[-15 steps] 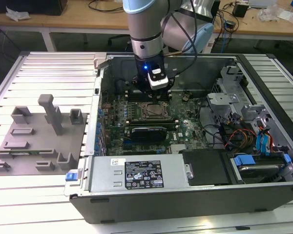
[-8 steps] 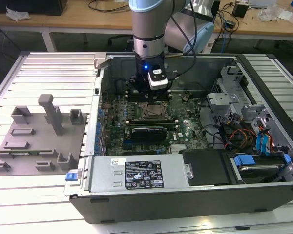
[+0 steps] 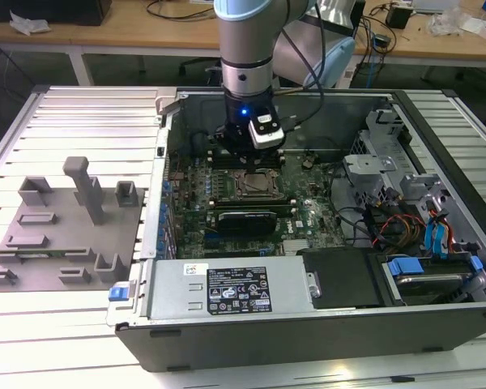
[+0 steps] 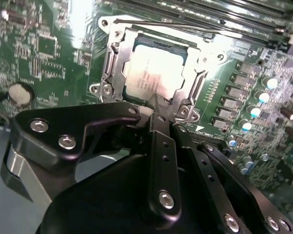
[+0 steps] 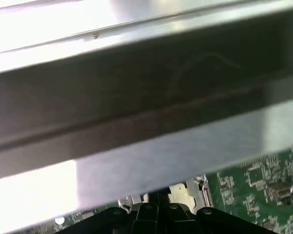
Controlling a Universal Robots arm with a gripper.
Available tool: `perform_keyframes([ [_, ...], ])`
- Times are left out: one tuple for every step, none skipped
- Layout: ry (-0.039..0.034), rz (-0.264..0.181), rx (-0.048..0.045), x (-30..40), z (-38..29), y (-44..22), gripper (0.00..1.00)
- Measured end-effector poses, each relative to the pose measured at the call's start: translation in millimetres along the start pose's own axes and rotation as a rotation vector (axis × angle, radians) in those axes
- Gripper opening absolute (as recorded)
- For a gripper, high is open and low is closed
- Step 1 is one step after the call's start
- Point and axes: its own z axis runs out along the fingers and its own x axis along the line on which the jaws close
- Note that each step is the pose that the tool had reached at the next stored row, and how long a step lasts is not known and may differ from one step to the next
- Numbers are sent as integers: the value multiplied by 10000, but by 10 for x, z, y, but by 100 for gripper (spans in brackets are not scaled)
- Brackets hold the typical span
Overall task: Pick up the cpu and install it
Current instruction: 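Install the first cpu locking lever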
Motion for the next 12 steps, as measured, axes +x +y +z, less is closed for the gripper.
perform_keyframes([
  [-4, -122, -12, 0, 0, 1, 11],
  [-5, -207, -21, 0, -5, 0, 11],
  [-6, -236, -24, -2, -20, -1, 11],
  [-7, -254, -27, -5, -47, -1, 11],
  [-6, -260, -27, -9, -78, -2, 11],
  [-6, -264, -26, -16, -143, -3, 11],
  [-6, -264, -27, -23, -202, -4, 11],
  [-7, -264, -27, -28, -247, -5, 11],
  [-6, -266, -26, -30, -260, -5, 11],
  [-6, -268, -28, -34, -262, -4, 11],
  [-5, -265, -29, -50, -261, -2, 11],
  [2, -266, -25, -83, -257, 3, 11],
])
